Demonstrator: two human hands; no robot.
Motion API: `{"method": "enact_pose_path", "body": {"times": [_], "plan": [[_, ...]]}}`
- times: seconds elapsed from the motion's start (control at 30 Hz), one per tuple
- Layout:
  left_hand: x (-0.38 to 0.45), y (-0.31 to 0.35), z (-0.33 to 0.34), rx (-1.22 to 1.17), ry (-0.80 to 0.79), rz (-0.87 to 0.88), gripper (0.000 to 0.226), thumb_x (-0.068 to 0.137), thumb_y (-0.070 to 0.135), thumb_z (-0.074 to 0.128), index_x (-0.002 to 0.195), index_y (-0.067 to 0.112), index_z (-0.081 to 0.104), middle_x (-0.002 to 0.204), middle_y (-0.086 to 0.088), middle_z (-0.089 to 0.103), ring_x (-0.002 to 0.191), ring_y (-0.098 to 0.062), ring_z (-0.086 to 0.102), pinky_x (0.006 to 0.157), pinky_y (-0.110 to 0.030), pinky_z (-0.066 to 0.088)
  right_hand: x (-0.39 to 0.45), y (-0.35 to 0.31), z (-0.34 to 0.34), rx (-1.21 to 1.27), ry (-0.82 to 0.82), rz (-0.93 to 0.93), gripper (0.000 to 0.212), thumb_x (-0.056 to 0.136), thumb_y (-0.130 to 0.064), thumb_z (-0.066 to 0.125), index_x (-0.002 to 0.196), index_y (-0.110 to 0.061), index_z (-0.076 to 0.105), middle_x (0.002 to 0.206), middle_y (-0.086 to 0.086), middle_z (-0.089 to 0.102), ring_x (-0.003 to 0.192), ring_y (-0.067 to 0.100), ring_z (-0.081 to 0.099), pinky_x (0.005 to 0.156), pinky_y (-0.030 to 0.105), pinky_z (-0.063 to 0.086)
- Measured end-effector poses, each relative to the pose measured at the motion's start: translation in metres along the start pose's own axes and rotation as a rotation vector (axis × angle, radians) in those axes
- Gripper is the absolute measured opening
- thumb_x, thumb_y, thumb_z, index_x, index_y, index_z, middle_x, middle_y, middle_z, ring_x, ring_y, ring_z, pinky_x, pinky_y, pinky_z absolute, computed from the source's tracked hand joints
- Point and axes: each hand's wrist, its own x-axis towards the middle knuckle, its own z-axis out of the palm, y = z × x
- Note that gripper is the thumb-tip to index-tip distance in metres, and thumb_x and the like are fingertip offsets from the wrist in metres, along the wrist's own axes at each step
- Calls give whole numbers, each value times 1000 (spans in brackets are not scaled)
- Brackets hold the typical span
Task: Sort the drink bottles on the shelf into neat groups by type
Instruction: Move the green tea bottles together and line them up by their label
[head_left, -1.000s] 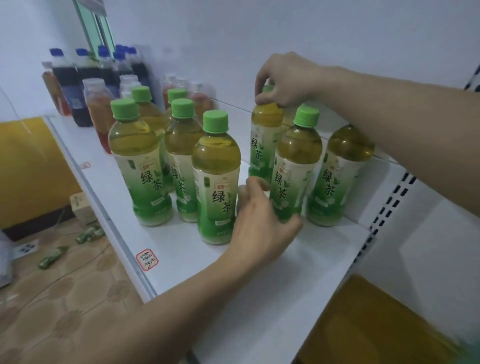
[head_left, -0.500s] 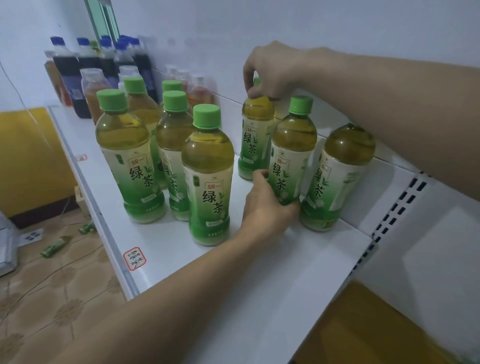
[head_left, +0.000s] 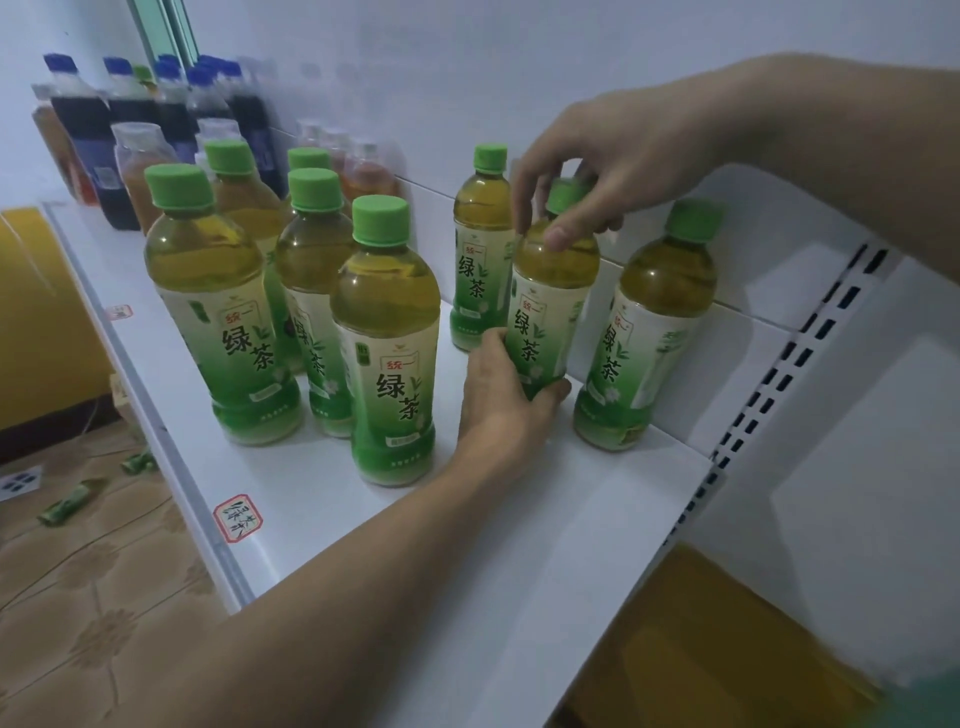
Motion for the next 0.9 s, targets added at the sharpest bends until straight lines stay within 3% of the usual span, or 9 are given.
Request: {"method": "enact_pose_path", "body": {"times": [0.13,0.23,0.33,0.47,0.53,0.63,0.73,0.83,0.9], "plan": [[7,4,3,48,81,-79,78,80,37,84,142,23,38,137,-1,44,127,-23,49,110,-44,46,12,8,0,33,163,-27,7,90,-29,75,95,-33,72,106,-3,68,64,10,69,63,32,57],[15,2,8,48,141,-123,78,81,34,84,142,21,38,138,-4,45,128,-25,50,110,-41,45,24,12,3,-49,209,6,7,90,-30,75,93,-36,71,101,-9,65,61,6,66,68,33,55],[23,0,14,85,200,-128,69,85,29,80,140,19,39,135,-5,48,126,-25,52,107,-39,47,30,9,1,-124,229,43,8,89,-33,76,95,-36,71,105,-6,66,72,9,68,72,31,52],[32,2,18,85,260,-158,66,85,23,79,138,18,40,133,-6,51,123,-27,54,105,-42,50,37,4,-6,-192,146,119,10,89,-39,75,97,-35,69,105,-5,68,57,6,69,71,34,58],[30,0,20,120,274,-99,62,86,24,78,135,18,42,132,-6,52,122,-26,54,104,-40,50,44,3,-11,-289,203,153,20,93,-45,68,107,-32,65,104,-4,68,56,13,69,65,34,56],[29,-5,21,123,283,-55,59,87,23,78,135,17,43,132,-6,52,123,-26,53,104,-41,50,64,-2,-14,-345,395,136,34,101,-41,56,132,-28,56,118,6,66,78,24,69,68,37,56],[31,-5,18,122,265,-43,59,87,23,77,136,17,44,132,-5,52,123,-25,53,105,-40,49,78,-7,-10,-401,268,93,34,102,-35,56,136,-32,57,130,6,63,95,24,64,87,41,52],[31,-6,17,118,266,-18,59,87,23,78,136,17,45,133,-5,52,123,-24,53,103,-35,47,82,-8,-8,-359,209,95,20,100,-25,61,117,-29,71,110,1,69,73,9,61,83,40,57],[30,-6,16,133,273,-3,59,87,22,78,137,17,45,134,-5,53,123,-24,54,100,-33,46,86,-5,-8,-337,238,106,17,99,-23,63,113,-26,74,89,-8,67,69,5,61,75,35,56]]}}
